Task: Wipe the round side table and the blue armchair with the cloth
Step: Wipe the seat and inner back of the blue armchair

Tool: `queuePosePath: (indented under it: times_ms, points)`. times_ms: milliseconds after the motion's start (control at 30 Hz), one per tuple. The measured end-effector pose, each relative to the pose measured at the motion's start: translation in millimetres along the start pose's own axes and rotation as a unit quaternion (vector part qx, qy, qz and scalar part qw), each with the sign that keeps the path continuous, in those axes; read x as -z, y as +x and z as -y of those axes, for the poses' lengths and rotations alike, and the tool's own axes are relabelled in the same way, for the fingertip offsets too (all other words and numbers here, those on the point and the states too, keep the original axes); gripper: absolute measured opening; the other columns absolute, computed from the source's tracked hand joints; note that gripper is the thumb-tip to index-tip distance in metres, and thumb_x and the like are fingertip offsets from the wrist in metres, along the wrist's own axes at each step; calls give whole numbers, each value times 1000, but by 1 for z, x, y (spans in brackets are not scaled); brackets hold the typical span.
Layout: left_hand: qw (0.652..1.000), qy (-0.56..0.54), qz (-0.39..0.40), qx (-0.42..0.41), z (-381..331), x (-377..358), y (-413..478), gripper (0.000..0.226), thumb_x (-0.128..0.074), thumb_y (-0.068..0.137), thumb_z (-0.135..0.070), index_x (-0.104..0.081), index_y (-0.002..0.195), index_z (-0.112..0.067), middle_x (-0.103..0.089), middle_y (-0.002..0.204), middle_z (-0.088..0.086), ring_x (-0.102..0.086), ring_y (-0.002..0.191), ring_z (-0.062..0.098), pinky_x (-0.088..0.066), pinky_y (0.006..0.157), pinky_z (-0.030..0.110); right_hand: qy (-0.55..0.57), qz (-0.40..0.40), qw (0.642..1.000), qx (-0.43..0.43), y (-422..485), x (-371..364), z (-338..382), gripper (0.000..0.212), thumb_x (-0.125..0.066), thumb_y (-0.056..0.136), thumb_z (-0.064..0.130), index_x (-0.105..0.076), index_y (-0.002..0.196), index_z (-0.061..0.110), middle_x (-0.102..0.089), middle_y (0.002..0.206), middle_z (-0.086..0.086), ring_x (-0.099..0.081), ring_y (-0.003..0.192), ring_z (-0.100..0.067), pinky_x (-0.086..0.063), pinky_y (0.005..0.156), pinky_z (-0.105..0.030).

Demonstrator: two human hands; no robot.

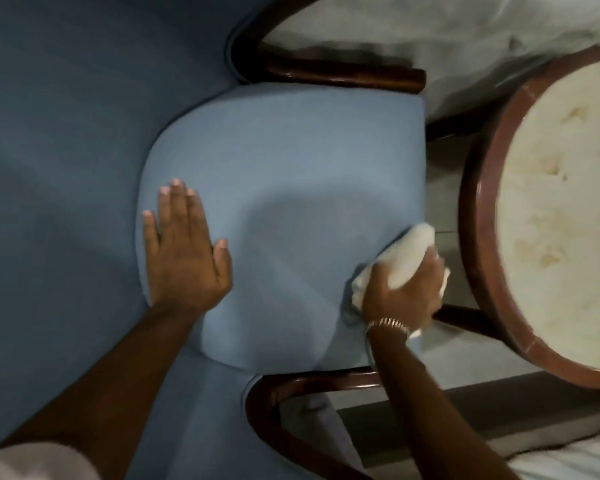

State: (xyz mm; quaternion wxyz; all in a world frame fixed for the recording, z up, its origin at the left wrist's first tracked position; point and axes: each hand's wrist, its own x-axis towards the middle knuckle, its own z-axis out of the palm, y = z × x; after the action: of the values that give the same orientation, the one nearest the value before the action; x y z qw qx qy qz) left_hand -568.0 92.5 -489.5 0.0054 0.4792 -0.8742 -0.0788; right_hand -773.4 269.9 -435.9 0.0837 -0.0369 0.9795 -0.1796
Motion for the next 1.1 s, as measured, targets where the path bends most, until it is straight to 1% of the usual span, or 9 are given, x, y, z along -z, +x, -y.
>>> queuePosePath:
  times_ms: [167,267,367,533,667,733,833,1000,1100]
  points:
    - [998,2,53,-15,3,11,-2,75,-26,99,-39,-9,160,2,-10,170,23,-7,159,37,-11,128,56,-82,19,989,124,19,-69,130,88,-42,73,68,-20,153,40,-21,166,0,-25,146,-45,-25,111,-62]
    - [983,-46,176,-30,14,33,3,84,-28,94,-46,-9,160,0,-4,171,19,-2,160,35,-10,128,57,-116,115,888,429,-49,-77,115,74,-53,79,56,-38,149,37,-35,161,-3,-34,144,-45,-31,105,-55]
    - [966,-49,224,-121,26,94,14,88,-21,91,-57,-12,161,-4,-2,172,15,0,160,30,-7,129,53,-125,221,793,553,-71,-31,44,66,-64,76,45,-54,140,34,-47,154,-4,-48,133,-47,-47,91,-52]
    - [964,66,191,-173,93,254,32,83,-26,94,-52,-29,156,3,-19,167,24,-15,157,41,-15,126,59,-45,387,868,307,-96,9,97,63,-54,68,44,-60,129,31,-62,139,-1,-56,123,-38,-51,96,-49]
    - [927,175,150,-295,160,349,35,77,-34,98,-52,-38,152,4,-32,163,25,-27,153,42,-28,122,61,258,571,762,162,-198,42,202,46,-60,72,40,-54,107,11,-57,77,-22,-60,55,-27,-54,56,-41]
    - [911,213,155,-318,193,373,36,79,-27,100,-57,-34,154,1,-30,165,23,-23,155,38,-24,124,58,352,556,734,166,-260,39,237,49,-62,74,32,-57,121,21,-60,94,-9,-64,77,-24,-54,69,-41]
    - [905,218,177,-318,226,384,26,84,-22,99,-63,-31,156,-1,-26,167,20,-13,158,35,-12,128,54,305,416,824,233,-298,36,251,76,-53,78,41,-31,151,35,-34,158,9,-28,147,-17,-25,120,-37]
    - [938,115,104,-311,235,368,4,81,-28,98,-56,-31,155,1,-21,167,23,-12,158,41,-4,128,56,334,448,825,89,-305,29,224,62,-59,82,29,-44,141,41,-46,151,-5,-52,132,-28,-43,112,-52]
    - [930,111,89,-339,235,365,9,82,-25,97,-56,-33,155,2,-25,166,22,-19,156,40,-13,126,60,367,319,856,174,-304,19,291,64,-58,87,40,-45,146,17,-44,153,-9,-39,144,-24,-31,120,-43]
